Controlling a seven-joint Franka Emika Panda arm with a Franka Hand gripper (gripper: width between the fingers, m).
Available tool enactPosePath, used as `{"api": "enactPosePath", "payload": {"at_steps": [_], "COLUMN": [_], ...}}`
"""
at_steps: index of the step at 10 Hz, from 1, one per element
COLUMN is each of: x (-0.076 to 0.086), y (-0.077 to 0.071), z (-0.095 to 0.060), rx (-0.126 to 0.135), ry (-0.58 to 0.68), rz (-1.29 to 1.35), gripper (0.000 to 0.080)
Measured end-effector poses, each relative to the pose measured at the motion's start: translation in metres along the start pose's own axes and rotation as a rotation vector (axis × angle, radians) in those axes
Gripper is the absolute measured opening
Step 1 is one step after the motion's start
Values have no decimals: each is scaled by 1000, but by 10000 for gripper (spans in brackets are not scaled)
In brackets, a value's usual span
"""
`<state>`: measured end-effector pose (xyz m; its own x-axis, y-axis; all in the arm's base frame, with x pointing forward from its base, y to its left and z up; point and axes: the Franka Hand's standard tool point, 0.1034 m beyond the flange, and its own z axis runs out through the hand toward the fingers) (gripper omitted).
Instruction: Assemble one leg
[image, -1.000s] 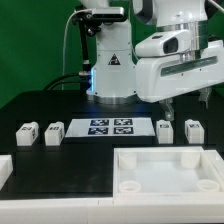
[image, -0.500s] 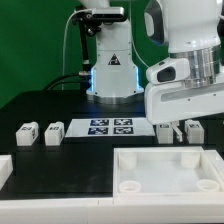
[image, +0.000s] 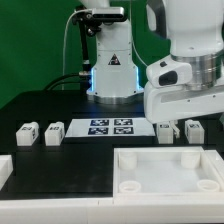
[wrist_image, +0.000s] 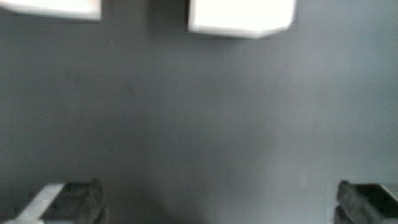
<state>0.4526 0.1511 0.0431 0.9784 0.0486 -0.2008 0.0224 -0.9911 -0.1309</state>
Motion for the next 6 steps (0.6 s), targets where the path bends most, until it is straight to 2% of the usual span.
{"api": "enactPosePath", "payload": {"at_steps": [2, 3, 6], "x": [-9, -21, -24], "y": [-7, -8, -14], "z": [0, 0, 3], "rx": [-6, -11, 3], "ry": [-169, -311, -594], "rz": [8, 7, -1], "gripper": [649, 649, 649]}}
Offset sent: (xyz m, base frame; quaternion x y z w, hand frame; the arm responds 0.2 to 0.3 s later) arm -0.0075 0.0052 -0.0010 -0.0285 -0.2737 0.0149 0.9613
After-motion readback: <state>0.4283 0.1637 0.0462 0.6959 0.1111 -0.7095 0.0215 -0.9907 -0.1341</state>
